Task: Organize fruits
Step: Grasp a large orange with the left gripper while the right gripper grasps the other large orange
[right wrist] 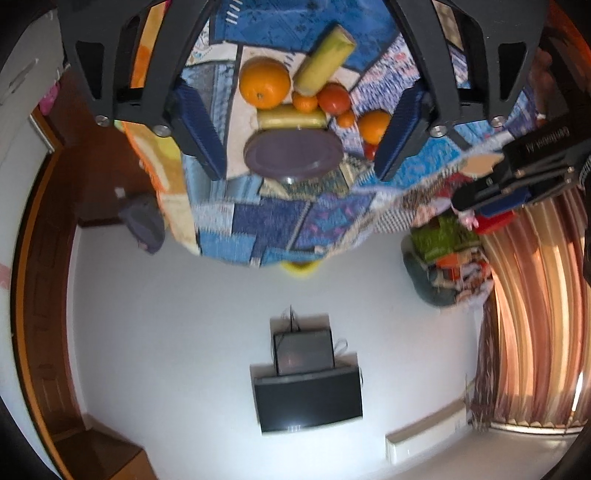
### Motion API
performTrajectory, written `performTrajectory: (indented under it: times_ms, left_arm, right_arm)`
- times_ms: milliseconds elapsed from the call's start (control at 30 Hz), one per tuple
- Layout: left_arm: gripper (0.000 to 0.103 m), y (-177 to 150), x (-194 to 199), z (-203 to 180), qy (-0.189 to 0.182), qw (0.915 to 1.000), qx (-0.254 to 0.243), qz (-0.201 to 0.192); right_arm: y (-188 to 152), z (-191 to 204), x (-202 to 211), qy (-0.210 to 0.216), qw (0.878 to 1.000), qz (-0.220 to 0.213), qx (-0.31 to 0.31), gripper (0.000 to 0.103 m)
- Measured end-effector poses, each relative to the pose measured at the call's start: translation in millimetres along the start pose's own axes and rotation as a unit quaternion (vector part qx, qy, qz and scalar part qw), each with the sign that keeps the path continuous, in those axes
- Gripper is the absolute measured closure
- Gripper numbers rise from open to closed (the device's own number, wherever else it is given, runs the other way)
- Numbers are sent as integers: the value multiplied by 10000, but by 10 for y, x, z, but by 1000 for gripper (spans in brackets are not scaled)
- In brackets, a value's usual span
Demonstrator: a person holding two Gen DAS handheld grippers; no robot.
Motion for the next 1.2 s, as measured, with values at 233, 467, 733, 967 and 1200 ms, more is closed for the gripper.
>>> performTrajectory:
  times_ms: [233,467,733,967,1200]
  left_arm:
    - [57,-255,-599,116,232,9970,-153,728]
    - [58,-497,-1183,252,265,9882,-85,1506]
    - [58,-671,-1604,180,157,9787,-217,2037]
    - [57,-732,-1903,123,47,9717,-274,2345]
    - [44,-774,-2108,77,120,9685,-371,2458]
  right_arm:
    - [-251,-345,-366,-46,9961,822,-316,39]
    - [-468,-572,-664,20,9877,1436,-615,40]
    - [-649,-740,-951,122,9789,1863,-827,40]
    - [-765,-839,-1087,193,9712,2162,-982,40]
    - [-810,-850,-1178,282,9677,2320,-949,34]
Point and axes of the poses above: each gripper's, at about its wrist camera, not at the fingertips, and x roughly against the way its jaws point, z to its left, y to its top, the point moved 1 cm from there along -x, roughly the way its jaws point, and after that the axes turned 14 degrees about y, right-handed, at the moved point
